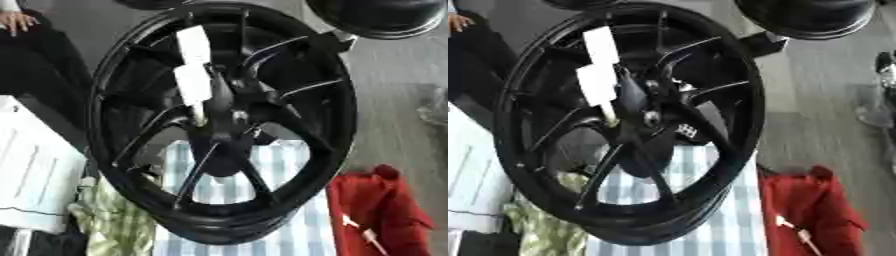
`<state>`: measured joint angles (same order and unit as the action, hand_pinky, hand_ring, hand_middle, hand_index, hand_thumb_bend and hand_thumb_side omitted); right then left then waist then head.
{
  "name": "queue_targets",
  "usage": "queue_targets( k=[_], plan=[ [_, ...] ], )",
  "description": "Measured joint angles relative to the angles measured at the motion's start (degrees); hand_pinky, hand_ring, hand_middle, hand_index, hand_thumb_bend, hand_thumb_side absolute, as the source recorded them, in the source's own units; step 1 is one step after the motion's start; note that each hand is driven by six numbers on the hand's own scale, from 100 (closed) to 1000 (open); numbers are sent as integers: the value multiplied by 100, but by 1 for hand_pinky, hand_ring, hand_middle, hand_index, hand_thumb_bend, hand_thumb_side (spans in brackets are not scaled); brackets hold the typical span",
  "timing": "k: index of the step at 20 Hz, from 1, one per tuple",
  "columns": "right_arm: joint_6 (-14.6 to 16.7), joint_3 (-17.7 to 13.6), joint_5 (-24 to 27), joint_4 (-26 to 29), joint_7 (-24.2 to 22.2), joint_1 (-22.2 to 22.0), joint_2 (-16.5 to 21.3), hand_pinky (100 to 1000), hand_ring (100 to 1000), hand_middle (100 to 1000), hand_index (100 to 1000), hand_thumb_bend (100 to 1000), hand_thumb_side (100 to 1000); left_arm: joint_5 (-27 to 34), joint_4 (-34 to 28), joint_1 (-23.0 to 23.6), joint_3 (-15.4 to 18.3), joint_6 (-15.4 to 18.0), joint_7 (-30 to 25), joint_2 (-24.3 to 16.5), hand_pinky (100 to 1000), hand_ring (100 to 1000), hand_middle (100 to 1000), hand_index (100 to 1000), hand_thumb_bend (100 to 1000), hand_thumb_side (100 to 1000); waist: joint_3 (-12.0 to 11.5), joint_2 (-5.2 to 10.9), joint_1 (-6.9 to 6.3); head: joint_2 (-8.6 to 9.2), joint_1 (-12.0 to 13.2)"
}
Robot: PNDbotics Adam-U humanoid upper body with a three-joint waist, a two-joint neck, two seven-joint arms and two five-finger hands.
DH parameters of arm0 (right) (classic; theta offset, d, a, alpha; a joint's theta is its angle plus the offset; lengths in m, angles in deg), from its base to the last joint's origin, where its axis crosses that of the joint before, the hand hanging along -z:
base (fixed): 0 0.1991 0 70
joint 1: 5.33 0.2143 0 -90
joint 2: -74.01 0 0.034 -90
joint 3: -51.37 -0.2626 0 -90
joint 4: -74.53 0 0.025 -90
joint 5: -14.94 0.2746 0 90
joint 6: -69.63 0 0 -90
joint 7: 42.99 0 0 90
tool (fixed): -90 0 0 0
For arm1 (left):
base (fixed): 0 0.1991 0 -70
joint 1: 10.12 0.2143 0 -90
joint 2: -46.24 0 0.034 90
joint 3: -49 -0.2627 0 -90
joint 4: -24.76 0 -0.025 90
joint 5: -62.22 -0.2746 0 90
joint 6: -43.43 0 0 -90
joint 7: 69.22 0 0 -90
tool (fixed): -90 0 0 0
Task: Pull the pin out of the wheel hub.
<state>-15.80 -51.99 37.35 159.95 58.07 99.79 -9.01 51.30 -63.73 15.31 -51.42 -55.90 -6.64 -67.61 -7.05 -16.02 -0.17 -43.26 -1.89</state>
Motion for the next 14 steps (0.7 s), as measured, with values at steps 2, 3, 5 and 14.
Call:
queue_targets(
  k=[2,3,5,14],
  plan=[
    [0,0,0,0,0,1,0,955,827,824,802,340,372,-11,23,0,-1,2,-7,0,734,756,701,773,252,492,8,0,-1,0,-7],
    [0,0,0,0,-1,2,0,955,827,824,802,340,372,-13,24,0,-1,4,-16,0,734,756,701,773,252,492,12,0,-2,0,-12],
    [-1,0,0,0,-1,2,0,955,827,824,802,339,372,-16,26,0,-2,5,-30,0,735,756,702,773,253,492,20,0,-4,1,-22],
    [-9,1,0,0,-10,3,0,955,827,824,802,339,373,-73,51,-58,-194,42,-334,-4,741,759,707,785,280,514,26,0,-43,3,-52]
  ],
)
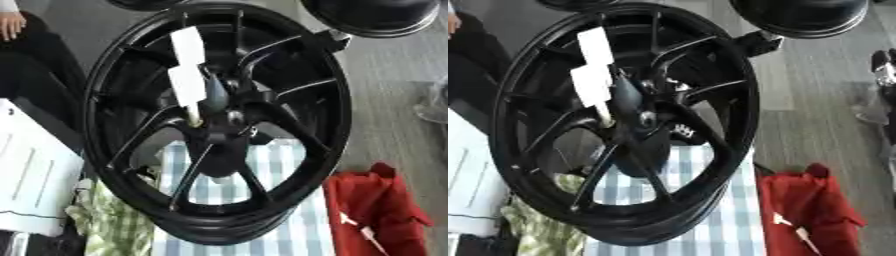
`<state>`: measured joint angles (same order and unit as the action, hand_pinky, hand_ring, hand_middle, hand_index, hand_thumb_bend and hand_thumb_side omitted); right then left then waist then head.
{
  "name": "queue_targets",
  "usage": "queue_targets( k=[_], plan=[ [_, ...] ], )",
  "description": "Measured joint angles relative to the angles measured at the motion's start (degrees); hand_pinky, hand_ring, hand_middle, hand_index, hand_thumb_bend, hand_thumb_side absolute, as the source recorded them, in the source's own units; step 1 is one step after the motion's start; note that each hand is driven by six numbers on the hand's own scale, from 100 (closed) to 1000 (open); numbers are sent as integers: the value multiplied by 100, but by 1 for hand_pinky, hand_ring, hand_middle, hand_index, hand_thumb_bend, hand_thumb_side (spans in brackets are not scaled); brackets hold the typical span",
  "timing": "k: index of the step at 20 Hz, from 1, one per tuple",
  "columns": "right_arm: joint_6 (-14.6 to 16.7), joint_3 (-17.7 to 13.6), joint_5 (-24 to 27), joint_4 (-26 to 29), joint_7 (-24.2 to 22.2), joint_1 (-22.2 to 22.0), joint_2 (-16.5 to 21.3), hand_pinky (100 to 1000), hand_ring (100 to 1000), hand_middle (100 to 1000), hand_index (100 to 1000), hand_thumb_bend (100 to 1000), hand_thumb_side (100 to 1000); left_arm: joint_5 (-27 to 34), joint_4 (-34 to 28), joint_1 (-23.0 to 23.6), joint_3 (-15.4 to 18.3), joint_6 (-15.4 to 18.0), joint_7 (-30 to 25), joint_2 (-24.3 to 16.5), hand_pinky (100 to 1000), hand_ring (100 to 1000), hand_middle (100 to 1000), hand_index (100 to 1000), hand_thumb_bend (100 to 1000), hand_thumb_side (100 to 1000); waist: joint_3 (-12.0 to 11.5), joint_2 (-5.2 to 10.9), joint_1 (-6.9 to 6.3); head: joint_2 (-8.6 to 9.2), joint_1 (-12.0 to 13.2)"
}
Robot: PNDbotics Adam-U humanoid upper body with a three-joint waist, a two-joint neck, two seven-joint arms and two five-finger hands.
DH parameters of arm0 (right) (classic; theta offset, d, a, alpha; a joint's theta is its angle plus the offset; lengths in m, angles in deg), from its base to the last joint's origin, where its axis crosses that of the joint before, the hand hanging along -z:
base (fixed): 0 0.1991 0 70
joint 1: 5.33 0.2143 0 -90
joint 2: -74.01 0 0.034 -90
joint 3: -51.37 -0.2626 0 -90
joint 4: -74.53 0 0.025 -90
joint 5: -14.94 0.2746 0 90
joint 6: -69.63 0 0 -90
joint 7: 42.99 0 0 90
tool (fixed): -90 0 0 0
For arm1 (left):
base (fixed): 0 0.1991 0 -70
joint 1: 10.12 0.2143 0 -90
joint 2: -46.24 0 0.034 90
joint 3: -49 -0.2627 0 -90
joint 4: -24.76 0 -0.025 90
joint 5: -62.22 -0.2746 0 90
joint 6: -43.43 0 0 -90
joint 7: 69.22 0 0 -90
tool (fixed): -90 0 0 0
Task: Pull the pin out of the wheel hub.
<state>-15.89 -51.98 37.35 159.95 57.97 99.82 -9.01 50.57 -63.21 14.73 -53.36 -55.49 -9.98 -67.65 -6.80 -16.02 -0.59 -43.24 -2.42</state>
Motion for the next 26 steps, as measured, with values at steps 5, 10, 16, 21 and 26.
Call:
queue_targets(
  k=[5,10,16,21,26],
  plan=[
    [-13,2,0,0,-13,0,0,956,827,825,802,338,374,-147,-9,-151,-260,-89,-442,-1,759,774,729,828,336,549,0,0,-21,0,-25],
    [-16,3,0,0,-17,0,0,956,827,825,802,337,375,-302,214,-427,-555,-306,-1015,113,781,795,752,845,370,542,8,2,-34,0,-27],
    [-23,33,0,0,-24,-1,0,956,827,825,802,336,375,-423,367,-672,-749,-479,-1421,364,796,807,763,853,416,555,17,15,-64,0,-47],
    [-28,35,0,0,-31,-1,0,956,827,825,802,333,377,-509,426,-723,-812,-542,-1531,446,807,812,765,850,495,573,18,16,-62,1,-56],
    [-35,36,0,-1,-40,-3,0,956,827,825,802,332,378,-718,540,-913,-1014,-643,-1655,671,806,808,759,844,501,567,19,20,-60,6,-55]
  ],
)
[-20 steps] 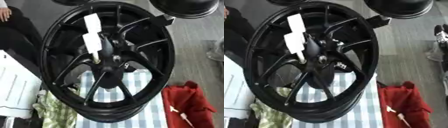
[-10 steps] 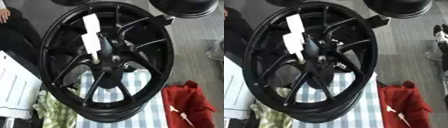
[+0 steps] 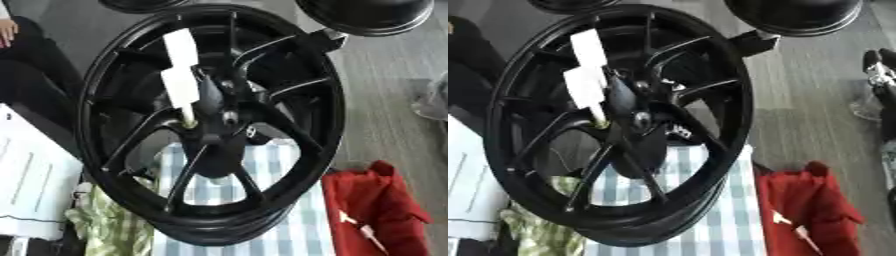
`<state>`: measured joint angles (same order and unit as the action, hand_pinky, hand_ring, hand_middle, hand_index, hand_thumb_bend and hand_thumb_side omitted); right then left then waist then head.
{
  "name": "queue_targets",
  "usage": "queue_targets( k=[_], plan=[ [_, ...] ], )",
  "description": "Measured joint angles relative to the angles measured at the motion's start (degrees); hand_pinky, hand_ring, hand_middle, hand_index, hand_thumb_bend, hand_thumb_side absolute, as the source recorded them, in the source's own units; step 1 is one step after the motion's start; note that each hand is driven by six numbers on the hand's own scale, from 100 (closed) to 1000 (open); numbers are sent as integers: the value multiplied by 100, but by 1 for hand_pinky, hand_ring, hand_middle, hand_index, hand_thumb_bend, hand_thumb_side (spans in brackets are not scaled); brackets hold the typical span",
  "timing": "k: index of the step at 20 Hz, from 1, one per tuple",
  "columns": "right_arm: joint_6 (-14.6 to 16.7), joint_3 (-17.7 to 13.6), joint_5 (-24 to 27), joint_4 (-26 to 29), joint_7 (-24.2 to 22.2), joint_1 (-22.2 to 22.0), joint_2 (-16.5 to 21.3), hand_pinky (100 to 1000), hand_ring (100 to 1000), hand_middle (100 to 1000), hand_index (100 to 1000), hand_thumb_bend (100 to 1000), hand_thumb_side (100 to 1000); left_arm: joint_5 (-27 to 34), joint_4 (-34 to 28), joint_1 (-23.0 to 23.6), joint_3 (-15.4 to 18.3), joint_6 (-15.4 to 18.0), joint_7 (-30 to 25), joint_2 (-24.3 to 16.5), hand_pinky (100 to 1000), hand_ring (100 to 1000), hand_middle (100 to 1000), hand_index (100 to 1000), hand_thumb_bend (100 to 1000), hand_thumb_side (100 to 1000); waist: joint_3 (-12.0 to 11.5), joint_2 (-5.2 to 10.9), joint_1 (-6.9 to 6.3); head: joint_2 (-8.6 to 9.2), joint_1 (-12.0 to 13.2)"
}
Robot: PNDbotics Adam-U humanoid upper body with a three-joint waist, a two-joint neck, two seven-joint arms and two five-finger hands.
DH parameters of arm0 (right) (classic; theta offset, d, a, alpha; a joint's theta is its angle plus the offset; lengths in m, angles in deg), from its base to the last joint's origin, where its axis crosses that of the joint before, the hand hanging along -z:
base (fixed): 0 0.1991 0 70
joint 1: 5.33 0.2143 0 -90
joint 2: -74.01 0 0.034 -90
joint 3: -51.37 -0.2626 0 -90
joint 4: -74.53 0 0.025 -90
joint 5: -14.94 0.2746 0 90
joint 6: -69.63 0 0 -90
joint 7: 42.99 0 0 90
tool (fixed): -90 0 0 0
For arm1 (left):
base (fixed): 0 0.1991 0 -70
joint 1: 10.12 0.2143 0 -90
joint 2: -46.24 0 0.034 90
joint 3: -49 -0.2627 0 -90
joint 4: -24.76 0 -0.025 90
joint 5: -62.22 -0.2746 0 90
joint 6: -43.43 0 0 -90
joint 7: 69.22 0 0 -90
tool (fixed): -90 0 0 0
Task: Pull the pin out of the wheel hub.
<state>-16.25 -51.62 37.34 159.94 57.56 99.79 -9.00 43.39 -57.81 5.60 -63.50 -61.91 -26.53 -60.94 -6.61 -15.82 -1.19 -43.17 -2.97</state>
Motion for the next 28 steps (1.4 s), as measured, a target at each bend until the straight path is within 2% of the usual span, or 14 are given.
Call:
queue_targets(
  k=[7,11,16,24,28],
  plan=[
    [3,2,-4,0,-6,0,0,956,828,826,802,332,378,-143,88,-24,-197,14,-245,98,804,800,752,838,524,593,17,8,-3,3,-11],
    [3,4,-4,-1,-8,0,0,956,828,826,802,331,379,-212,188,-36,-391,43,-365,141,803,790,738,824,587,629,18,12,-4,3,-12],
    [2,31,-4,-1,-11,1,0,956,828,826,802,329,380,-329,323,-46,-617,61,-391,245,803,790,738,824,575,636,20,13,-8,0,-12],
    [-8,35,-7,-3,-21,1,0,957,828,826,802,327,381,-289,514,-78,-686,38,-400,351,803,790,737,823,557,652,24,14,-20,-6,10],
    [-10,35,-7,-4,-23,1,0,956,828,826,802,326,381,-175,570,-78,-744,7,-405,365,809,795,742,828,596,670,24,17,-26,-10,42]
  ],
)
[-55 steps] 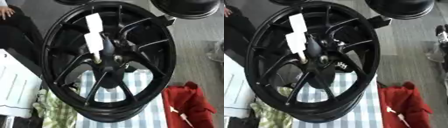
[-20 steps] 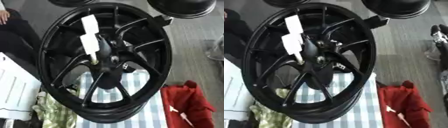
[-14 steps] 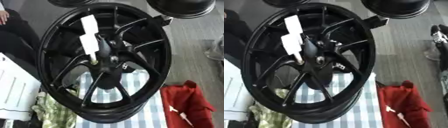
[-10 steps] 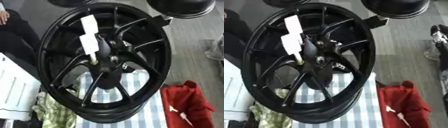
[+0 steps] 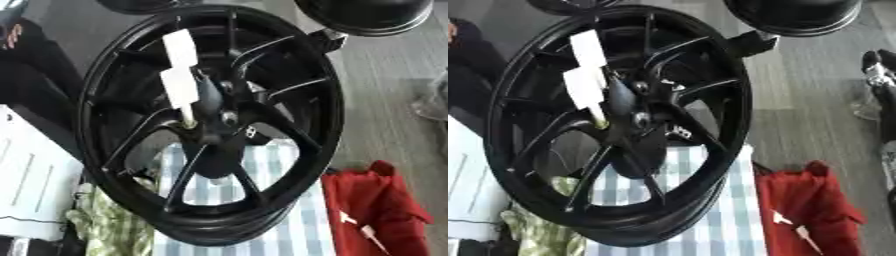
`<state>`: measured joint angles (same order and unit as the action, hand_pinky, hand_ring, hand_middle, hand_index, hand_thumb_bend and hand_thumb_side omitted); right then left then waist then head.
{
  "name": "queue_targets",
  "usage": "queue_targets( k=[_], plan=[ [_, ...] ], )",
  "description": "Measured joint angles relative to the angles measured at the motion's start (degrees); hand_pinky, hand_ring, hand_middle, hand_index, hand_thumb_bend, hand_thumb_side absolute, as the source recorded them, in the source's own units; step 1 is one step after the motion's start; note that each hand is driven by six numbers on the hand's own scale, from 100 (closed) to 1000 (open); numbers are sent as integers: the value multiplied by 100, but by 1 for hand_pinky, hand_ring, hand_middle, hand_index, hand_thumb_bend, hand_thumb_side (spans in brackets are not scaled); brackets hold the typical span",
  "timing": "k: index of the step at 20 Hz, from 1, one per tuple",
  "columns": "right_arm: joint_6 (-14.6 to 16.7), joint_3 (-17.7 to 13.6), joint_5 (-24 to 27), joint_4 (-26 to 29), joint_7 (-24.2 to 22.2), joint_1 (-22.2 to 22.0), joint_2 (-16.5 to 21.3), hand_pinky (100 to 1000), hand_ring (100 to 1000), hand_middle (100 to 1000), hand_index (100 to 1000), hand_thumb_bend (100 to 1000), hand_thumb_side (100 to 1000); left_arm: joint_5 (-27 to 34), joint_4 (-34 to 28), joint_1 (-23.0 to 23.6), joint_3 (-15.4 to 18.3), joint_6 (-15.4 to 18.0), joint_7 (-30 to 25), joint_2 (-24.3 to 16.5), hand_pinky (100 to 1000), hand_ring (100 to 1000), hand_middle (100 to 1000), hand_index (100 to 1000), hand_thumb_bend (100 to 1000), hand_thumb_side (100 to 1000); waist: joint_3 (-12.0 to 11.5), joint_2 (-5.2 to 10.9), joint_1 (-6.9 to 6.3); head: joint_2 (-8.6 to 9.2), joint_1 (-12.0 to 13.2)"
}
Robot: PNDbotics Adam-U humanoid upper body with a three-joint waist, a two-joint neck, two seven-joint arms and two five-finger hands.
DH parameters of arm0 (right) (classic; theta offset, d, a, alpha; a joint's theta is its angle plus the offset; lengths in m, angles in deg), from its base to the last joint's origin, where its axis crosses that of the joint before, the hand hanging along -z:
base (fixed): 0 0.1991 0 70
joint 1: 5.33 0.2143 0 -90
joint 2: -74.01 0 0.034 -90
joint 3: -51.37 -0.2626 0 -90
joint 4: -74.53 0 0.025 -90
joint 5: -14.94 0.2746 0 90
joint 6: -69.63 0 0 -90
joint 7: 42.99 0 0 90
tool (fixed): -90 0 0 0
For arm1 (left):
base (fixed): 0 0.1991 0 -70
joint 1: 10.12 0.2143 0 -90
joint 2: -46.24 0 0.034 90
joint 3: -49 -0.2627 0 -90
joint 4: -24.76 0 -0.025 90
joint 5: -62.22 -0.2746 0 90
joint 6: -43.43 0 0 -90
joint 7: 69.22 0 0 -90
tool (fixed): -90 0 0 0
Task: Pull the pin out of the wheel hub.
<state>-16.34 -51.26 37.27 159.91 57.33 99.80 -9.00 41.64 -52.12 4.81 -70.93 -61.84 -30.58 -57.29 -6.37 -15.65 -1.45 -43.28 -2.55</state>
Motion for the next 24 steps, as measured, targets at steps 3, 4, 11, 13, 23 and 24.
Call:
queue_targets(
  k=[3,4,11,13,23,24],
  plan=[
    [-5,1,-1,0,-6,0,0,956,828,826,802,325,382,69,25,1,-87,7,-4,5,814,798,745,832,624,673,0,1,-11,-1,3],
    [-8,2,-1,0,-11,0,0,956,828,826,802,325,382,84,25,3,-118,13,-6,5,817,799,746,834,637,670,0,1,-14,-1,2],
    [-7,4,-24,0,-16,0,0,956,828,826,802,324,383,-128,-15,49,-234,100,-19,-33,859,820,765,852,734,630,3,1,-15,8,-123],
    [-7,4,-26,0,-16,0,0,956,828,826,802,323,383,-265,-35,53,-234,140,-20,-42,862,819,762,850,746,624,6,1,-15,12,-161],
    [-8,20,-27,0,-18,5,1,956,828,826,802,321,386,-840,118,95,-282,279,-35,-62,829,792,710,804,643,515,33,1,-21,51,-167],
    [-8,25,-27,0,-18,9,1,956,828,826,802,321,386,-864,161,95,-291,287,-34,-43,828,791,707,801,642,516,36,1,-20,52,-160]
  ],
)
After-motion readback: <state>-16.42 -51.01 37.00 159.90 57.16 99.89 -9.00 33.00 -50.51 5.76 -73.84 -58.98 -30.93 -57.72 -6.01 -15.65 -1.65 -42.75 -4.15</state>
